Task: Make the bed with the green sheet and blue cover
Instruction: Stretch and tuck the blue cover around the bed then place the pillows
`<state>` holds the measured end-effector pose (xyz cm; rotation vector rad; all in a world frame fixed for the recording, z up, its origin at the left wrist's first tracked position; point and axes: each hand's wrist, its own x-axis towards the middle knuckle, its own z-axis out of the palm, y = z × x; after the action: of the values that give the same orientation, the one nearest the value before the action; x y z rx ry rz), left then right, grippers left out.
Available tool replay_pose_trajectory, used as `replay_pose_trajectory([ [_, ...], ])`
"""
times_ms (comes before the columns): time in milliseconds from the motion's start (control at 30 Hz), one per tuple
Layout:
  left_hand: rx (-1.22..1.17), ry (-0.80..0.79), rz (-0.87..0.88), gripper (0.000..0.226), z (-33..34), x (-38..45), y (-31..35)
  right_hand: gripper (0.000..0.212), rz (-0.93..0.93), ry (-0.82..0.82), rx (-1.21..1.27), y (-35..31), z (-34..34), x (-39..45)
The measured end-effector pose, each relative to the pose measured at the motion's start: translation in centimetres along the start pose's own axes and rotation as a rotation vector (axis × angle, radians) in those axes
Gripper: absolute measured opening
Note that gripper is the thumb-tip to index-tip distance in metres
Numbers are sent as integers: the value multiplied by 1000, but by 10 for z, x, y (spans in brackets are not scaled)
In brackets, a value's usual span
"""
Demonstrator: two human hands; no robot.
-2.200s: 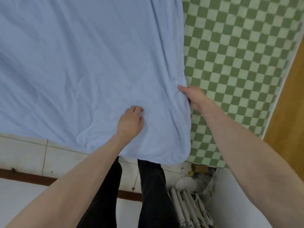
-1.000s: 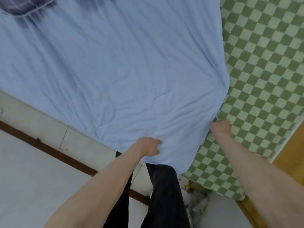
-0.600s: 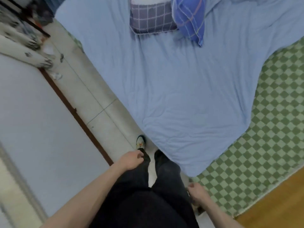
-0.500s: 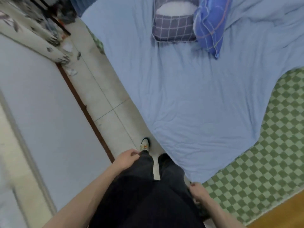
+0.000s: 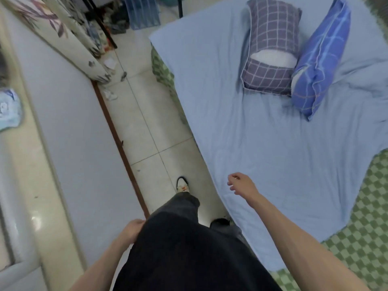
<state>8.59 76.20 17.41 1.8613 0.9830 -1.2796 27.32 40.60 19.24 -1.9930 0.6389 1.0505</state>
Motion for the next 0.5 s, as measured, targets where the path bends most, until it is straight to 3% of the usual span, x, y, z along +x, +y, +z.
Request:
replay_pose_trajectory([
  [133, -172, 15, -22, 20, -90, 30, 47, 24, 109, 25, -61, -40, 26, 9],
  [300, -130, 28, 131, 14, -201, 67, 135, 22, 280, -14, -79, -80, 44, 24],
  [500, -220, 57, 238, 29, -304, 122, 228, 26, 353, -41, -51, -161, 60, 94],
])
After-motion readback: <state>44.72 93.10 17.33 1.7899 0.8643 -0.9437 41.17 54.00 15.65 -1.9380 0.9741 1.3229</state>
